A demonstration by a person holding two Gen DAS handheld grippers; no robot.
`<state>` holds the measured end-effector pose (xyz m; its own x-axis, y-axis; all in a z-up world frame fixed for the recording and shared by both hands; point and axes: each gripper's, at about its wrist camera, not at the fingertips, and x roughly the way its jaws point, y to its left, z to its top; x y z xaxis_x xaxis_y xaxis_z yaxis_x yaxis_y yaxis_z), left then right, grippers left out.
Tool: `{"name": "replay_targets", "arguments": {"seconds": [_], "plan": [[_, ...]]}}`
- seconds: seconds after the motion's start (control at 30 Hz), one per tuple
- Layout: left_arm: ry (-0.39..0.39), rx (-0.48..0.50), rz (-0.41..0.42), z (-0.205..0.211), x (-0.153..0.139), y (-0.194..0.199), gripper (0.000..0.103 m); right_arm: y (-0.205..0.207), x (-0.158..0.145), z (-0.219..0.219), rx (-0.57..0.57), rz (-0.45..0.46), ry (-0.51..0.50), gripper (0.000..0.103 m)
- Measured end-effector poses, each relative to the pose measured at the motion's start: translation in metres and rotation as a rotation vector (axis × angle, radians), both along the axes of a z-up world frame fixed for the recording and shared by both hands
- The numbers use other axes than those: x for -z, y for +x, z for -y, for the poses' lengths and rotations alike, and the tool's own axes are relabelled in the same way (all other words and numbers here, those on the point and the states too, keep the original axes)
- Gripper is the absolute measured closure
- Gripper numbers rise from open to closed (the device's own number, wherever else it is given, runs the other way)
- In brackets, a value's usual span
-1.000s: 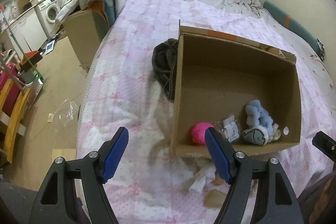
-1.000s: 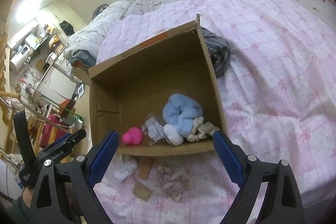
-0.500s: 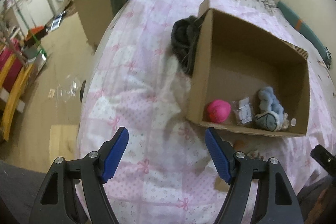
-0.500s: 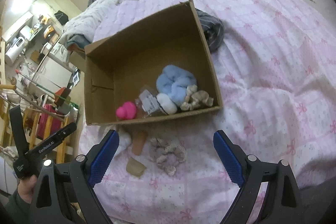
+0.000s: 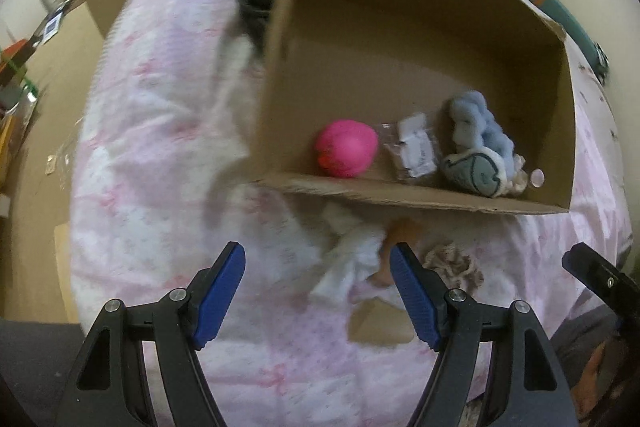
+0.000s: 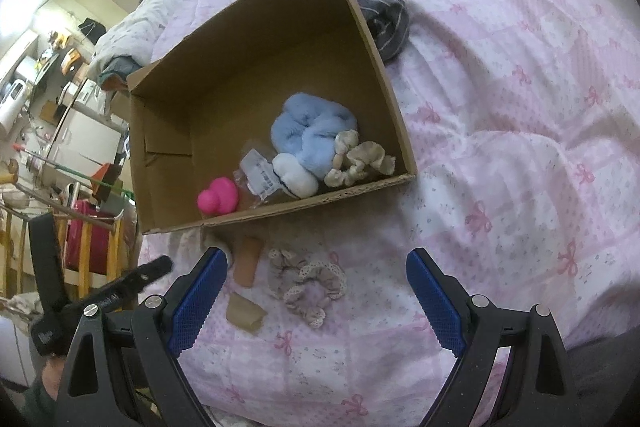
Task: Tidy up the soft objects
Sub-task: 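Grasp the white sock with the left tool while the right tool moves to the lace scrunchie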
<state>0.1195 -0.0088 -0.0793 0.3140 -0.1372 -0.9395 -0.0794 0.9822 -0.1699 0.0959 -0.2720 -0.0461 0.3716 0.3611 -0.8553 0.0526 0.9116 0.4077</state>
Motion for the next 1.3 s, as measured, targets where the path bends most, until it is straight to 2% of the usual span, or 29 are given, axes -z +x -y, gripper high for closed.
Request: {"name": "replay_targets", "arguments": {"seconds": [0.03, 0.13, 0.23, 0.3, 0.37, 0.4, 0.43, 0.53, 0.67, 0.8, 0.87, 0.97, 1.03, 1.17, 1.23, 1.3], "plan": [[0.001, 0.012, -0.006, 0.004, 0.004, 0.003, 0.032, 0.0, 0.001, -0.001, -0.001, -0.003, -0.001, 0.006], [0.009, 0.047, -0.041, 0.015, 0.018, 0.012, 0.045, 0.0, 0.002, -0.003, -0.011, -0.009, -0.01, 0.006], [0.039, 0.06, -0.069, 0.023, 0.032, 0.016, 0.045, 0.001, 0.004, -0.003, -0.022, -0.012, -0.004, 0.006], [0.032, 0.068, -0.087, 0.028, 0.041, 0.02, 0.05, 0.002, 0.006, -0.004, -0.028, -0.015, 0.0, 0.006], [0.023, 0.064, -0.081, 0.028, 0.043, 0.023, 0.08, 0.004, 0.009, -0.005, -0.034, -0.024, -0.006, 0.006], [-0.005, 0.069, -0.086, 0.029, 0.044, 0.025, 0.08, 0.005, 0.01, -0.006, -0.036, -0.03, -0.012, 0.006], [0.0, 0.069, -0.09, 0.029, 0.043, 0.026, 0.081, 0.006, 0.012, -0.007, -0.039, -0.037, -0.016, 0.006], [0.071, 0.105, -0.067, 0.038, 0.033, 0.025, 0.082, 0.007, 0.017, -0.011, -0.052, -0.057, -0.025, 0.006], [0.075, 0.09, -0.056, 0.036, 0.016, 0.017, 0.082, 0.012, 0.029, -0.019, -0.088, -0.097, -0.042, 0.006], [0.089, 0.078, -0.051, 0.026, -0.007, 0.004, 0.082, 0.018, 0.037, -0.04, -0.164, -0.104, -0.138, 0.006], [0.112, 0.053, 0.007, 0.021, -0.028, -0.001, 0.082, 0.02, 0.04, -0.052, -0.212, -0.101, -0.176, 0.006], [0.115, 0.065, 0.083, 0.019, -0.058, -0.009, 0.082, 0.023, 0.046, -0.062, -0.245, -0.116, -0.194, 0.006], [0.114, 0.078, 0.092, 0.017, -0.066, -0.012, 0.082, 0.024, 0.048, -0.068, -0.262, -0.116, -0.197, 0.006], [0.131, 0.097, 0.1, 0.018, -0.062, -0.019, 0.082, 0.023, 0.052, -0.079, -0.299, -0.109, -0.238, 0.006], [0.155, 0.085, 0.104, 0.01, -0.052, -0.025, 0.082, 0.02, 0.051, -0.085, -0.312, -0.087, -0.275, 0.006], [0.138, 0.049, 0.073, 0.006, -0.041, -0.025, 0.082, 0.018, 0.049, -0.093, -0.34, -0.065, -0.29, 0.006]]}}
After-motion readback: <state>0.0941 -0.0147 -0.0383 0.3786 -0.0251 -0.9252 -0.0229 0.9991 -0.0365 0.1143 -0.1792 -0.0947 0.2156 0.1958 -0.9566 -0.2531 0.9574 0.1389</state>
